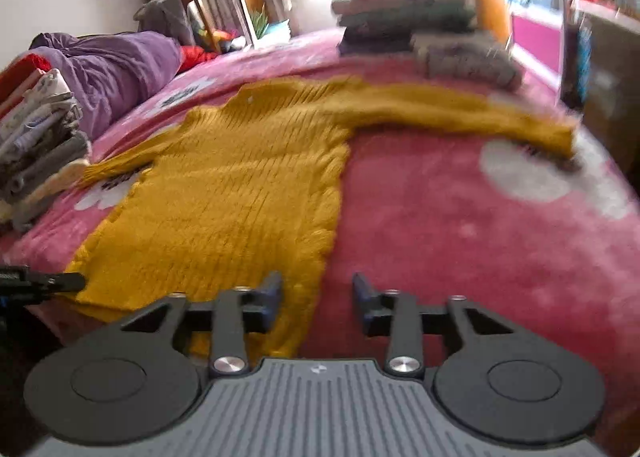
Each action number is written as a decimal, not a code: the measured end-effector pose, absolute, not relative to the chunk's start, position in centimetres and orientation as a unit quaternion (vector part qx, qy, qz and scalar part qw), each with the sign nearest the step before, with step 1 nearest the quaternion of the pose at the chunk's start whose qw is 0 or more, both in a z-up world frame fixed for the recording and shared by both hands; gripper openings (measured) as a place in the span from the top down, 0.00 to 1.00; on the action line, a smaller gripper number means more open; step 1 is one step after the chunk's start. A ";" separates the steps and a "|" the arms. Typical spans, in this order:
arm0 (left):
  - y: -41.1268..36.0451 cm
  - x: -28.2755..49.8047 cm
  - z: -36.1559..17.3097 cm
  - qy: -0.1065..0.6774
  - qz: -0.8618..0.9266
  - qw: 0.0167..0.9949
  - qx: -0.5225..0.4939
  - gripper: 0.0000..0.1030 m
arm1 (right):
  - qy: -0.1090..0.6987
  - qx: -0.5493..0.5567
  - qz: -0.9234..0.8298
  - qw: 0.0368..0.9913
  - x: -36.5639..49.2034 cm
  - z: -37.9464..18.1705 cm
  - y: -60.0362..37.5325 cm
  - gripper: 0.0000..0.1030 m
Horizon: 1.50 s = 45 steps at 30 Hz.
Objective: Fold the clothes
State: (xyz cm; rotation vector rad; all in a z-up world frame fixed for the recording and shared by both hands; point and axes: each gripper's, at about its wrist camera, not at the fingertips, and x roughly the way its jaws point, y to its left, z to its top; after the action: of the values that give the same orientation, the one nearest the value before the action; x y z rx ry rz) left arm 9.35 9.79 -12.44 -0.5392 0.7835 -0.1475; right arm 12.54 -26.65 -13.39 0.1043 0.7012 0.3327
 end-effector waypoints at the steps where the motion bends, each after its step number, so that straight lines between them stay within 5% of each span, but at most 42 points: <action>1: 9.8 9.2 -12.2 0.373 -0.069 0.891 -0.248 0.80 | 0.327 0.043 0.155 0.931 12.0 -13.0 -26.8 0.61; 7: 8.2 10.2 -10.1 0.277 -0.065 0.951 -0.122 0.74 | 0.219 -0.043 0.193 0.955 11.5 -11.0 -23.7 0.61; 9: 7.6 11.7 -10.4 0.268 -0.093 0.953 -0.103 0.70 | 0.244 -0.061 0.208 0.945 12.9 -11.9 -22.1 0.61; 11: 7.1 14.3 -12.2 0.326 -0.120 0.934 -0.084 0.47 | 0.313 -0.051 0.214 0.924 14.7 -13.9 -21.9 0.59; 12: 6.9 15.6 -13.1 0.356 -0.130 0.922 -0.074 0.46 | 0.333 -0.039 0.219 0.916 15.1 -14.8 -22.3 0.59; 19: 8.8 20.0 -10.8 0.302 -0.150 0.939 -0.064 0.48 | 0.315 -0.034 0.226 0.921 17.3 -11.9 -23.5 0.60; 29: 7.1 31.2 -10.7 0.286 -0.160 0.944 0.045 0.67 | 0.263 -0.160 0.235 0.922 30.0 -10.1 -17.8 0.61; 45: 4.3 44.3 -13.3 0.364 -0.179 0.913 0.047 0.66 | 0.329 -0.112 0.287 0.893 46.1 -14.2 -15.1 0.63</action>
State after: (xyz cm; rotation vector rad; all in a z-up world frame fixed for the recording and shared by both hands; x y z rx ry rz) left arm 44.33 4.32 -13.29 0.0960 0.7502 -0.3687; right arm 46.08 -15.13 -14.22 -0.2321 0.6829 0.5946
